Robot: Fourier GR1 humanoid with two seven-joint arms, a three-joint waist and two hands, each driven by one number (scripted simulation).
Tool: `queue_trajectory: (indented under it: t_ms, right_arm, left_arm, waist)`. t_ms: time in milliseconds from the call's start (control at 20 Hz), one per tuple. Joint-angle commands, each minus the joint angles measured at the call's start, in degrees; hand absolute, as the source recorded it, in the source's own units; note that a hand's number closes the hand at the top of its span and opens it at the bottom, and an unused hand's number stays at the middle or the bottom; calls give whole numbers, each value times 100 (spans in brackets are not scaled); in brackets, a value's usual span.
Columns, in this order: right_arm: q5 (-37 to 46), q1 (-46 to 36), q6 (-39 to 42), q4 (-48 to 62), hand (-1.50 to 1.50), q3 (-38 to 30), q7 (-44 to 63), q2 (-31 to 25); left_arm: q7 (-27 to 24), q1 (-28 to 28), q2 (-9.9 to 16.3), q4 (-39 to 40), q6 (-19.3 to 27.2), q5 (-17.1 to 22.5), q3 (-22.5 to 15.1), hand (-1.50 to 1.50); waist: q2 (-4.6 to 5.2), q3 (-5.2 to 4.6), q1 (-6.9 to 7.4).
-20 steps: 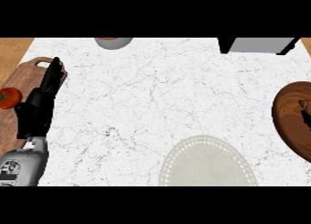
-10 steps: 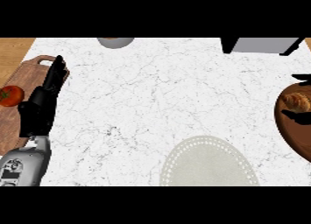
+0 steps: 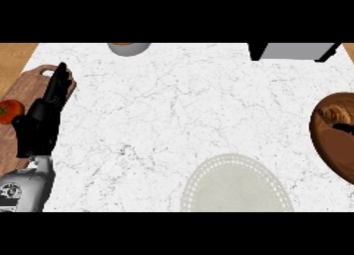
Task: Pick the croissant from the placemat and place it in the bowl
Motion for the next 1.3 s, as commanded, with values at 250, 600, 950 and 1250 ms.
queue_trajectory:
  t_ms: [250,600,950,1250]
  right_arm:
    - [-466,378,1873,664,-150,-438,-551,-1161]
    - [-700,901,2819,569,-150,-485,-1047,-1342]
    - [-803,1469,3362,212,-150,-319,-1222,-1661]
    - [-1037,1837,3255,-48,-150,-273,-1365,-1455]
  left_arm:
    - [65,1,-24,-7,-1,-31,50,0]
    - [46,37,42,3,-30,30,179,0]
    - [-150,183,20,75,2,-20,185,0]
    - [-130,90,27,104,-7,5,225,0]
  waist:
    - [-20,2,-112]
    - [-26,23,-140]
    - [-53,24,-236]
    - [-52,31,-259]
